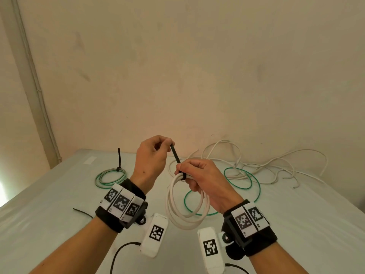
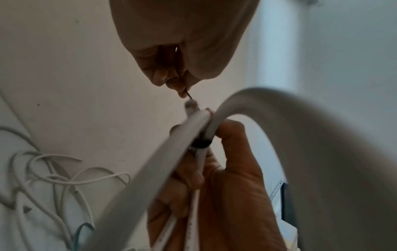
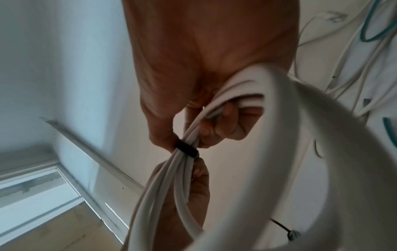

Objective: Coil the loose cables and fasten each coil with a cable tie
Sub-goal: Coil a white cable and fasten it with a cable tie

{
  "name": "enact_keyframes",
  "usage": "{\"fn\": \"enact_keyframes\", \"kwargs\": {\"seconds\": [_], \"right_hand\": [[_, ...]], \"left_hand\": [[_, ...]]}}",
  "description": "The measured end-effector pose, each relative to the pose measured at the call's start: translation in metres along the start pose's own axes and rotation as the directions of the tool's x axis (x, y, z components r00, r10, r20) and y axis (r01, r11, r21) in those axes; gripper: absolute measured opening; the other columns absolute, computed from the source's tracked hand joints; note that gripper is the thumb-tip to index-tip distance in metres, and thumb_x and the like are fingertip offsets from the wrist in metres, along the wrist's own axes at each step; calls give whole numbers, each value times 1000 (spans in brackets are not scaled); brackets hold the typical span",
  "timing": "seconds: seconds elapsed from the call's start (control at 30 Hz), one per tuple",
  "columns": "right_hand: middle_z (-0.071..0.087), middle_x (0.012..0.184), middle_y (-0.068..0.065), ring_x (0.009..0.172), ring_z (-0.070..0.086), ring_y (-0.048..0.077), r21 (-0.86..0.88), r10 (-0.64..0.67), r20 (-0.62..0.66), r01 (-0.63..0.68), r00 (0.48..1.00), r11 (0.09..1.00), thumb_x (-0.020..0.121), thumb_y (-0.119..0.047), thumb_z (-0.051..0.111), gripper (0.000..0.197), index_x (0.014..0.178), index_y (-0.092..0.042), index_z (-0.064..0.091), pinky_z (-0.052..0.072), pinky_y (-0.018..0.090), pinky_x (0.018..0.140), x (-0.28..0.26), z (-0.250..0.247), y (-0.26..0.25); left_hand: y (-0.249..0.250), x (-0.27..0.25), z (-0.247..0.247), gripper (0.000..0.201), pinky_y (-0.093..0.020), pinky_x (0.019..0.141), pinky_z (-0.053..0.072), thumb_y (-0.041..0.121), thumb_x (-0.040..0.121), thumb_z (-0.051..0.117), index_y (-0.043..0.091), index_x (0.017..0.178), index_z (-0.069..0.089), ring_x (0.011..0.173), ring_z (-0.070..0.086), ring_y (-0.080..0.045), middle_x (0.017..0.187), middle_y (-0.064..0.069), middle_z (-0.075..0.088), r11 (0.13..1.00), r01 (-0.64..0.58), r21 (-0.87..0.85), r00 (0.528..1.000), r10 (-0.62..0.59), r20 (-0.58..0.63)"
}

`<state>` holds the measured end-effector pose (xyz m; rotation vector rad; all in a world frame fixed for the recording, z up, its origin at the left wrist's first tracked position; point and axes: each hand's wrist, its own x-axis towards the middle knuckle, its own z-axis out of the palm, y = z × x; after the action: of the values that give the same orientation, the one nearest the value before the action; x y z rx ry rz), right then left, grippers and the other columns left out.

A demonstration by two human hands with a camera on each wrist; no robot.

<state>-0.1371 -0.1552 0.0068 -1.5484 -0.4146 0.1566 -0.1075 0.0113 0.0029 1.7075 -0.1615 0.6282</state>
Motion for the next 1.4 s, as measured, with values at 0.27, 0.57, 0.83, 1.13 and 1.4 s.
{"fn": "enact_keyframes", "kwargs": {"seconds": [0.27,0.57,0.83,1.13,1.4], "right_hand": [[67,82,3,57,41,12,-17,73,-15,-73,997,997,94,-11,72,21,74,-8,75,30,23,53,-54,-6,62],[64,73,1,64,48,10,30,-13,-175,18,985,999,98,-22,70,19,83,-11,77,36,23,57,29,-11,26],[65,79,4,75,53,15,36,-53,-167,60,984,998,100,-21,66,20,86,-10,74,40,27,67,38,-15,24],[75,100,13,92,70,17,135,-103,-116,118,988,984,99,-13,67,14,103,-2,76,56,26,84,38,-21,20],[75,88,6,80,70,15,165,-59,-152,84,987,983,99,-9,66,13,98,-1,76,56,23,74,40,-17,5]], "left_hand": [[17,50,-98,24,-20,55,47,8,105,51,5,90,69,65,57,-12,73,-2,60,967,202,-157,975,-213,-60],[4,-10,-28,31,-41,94,58,33,103,61,6,105,76,95,73,-23,103,-13,77,964,257,74,847,-261,464],[4,-5,-12,34,-33,76,57,28,101,66,-4,109,72,75,63,-19,87,-12,71,950,307,-58,811,-229,538],[-2,-5,-7,41,-29,63,25,41,101,63,2,108,73,70,25,-18,76,-1,36,924,354,-145,812,-226,538],[0,4,-11,32,-27,64,33,40,96,68,11,105,78,65,36,-10,74,4,44,901,410,-139,784,-271,559]]}}
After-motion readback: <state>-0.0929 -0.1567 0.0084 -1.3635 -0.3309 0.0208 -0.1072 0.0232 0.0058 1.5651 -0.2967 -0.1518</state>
